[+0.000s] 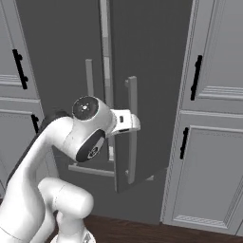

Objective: Grab a lemon wedge from the fridge and one ice cube from the ice bowl, and put them in the glass of lemonade.

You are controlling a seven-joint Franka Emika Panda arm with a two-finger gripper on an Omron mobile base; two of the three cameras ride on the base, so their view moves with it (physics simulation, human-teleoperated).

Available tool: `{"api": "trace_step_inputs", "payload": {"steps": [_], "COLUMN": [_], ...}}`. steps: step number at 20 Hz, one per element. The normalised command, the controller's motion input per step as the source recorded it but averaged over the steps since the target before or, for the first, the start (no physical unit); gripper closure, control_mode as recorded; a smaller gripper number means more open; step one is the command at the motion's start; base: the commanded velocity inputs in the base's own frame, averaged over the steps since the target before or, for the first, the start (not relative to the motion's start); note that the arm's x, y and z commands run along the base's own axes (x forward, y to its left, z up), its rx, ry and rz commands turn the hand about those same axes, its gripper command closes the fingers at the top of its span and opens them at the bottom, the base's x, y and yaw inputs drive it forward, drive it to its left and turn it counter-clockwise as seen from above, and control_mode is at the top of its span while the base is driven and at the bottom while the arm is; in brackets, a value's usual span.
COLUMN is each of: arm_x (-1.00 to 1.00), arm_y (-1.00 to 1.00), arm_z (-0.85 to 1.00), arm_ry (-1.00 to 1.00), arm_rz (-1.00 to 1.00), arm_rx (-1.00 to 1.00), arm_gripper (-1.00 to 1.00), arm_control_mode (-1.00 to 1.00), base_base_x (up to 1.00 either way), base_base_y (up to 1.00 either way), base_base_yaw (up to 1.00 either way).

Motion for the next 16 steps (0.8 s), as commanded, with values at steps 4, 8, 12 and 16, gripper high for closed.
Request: {"api": "trace_step_inputs", "payload": {"steps": [4, 8, 12, 16], "arm_x": [0.51, 0.67, 0.6, 0.9], "arm_y": [1.0, 1.0, 0.82, 0.1], "arm_z": [0.57, 0.31, 0.02, -0.01], "arm_ry": [0.07, 0.08, 0.15, 0.13], "arm_rz": [0.01, 0.01, 0.0, 0.0], "arm_rx": [-0.37, -0.38, -0.36, -0.14], "arm_gripper": [1.0, -1.0, -1.0, -1.0], "arm_control_mode": [-1.0, -1.0, -1.0, -1.0], "base_base_x": [0.0, 0.0, 0.0, 0.0], "base_base_y": [0.0, 0.0, 0.0, 0.0], "base_base_yaw": [0.0, 0.0, 0.0, 0.0]}}
